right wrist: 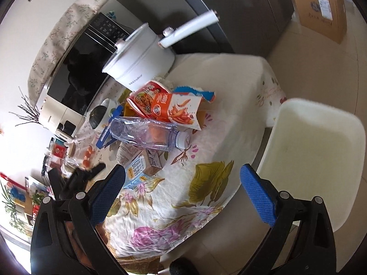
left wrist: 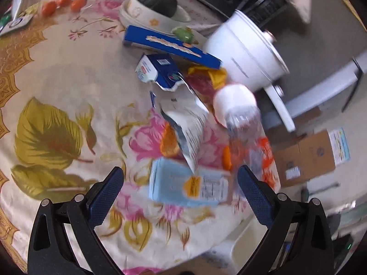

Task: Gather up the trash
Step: 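Grasp the light-blue milk carton with the right gripper while the left gripper grasps a torn wrapper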

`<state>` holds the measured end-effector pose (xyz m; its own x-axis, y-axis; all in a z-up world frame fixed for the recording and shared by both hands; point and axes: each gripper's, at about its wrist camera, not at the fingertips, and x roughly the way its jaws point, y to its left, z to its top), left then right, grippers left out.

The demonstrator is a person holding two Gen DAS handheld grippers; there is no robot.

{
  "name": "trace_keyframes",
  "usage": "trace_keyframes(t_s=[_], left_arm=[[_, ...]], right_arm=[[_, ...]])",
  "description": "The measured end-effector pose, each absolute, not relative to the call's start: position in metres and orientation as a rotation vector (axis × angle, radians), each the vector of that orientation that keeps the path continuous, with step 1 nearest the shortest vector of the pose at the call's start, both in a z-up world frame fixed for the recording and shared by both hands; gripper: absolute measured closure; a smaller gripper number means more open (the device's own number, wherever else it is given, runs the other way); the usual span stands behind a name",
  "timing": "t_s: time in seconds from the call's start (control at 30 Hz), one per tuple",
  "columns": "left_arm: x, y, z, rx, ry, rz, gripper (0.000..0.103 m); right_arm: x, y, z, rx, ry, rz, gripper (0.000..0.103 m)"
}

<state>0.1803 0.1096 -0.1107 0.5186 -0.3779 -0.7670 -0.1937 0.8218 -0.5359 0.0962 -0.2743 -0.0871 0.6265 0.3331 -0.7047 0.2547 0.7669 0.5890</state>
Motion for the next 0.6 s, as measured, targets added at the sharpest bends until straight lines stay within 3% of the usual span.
trace_keyframes(t_s=[0.23, 0.47, 0.6], left_arm=[[0.183, 0.106, -0.136, -0.702, 1.116, -0.164, 0.009], [0.204, 0.089, -0.127, -0.588, 1.046, -0.122, 0.009], [0.218, 0.083, -0.134, -0.550, 1.037, -0.110, 0.029]], right_arm=[[0.110, -0.275, -0.101, 0.720, 0.946, 0.036, 0.007], [0.120, -0.271, -0.112, 0.738, 0.982, 0.042, 0.007], [0.121, -0.269, -0.110, 0.697, 0.976, 0.034, 0.007]])
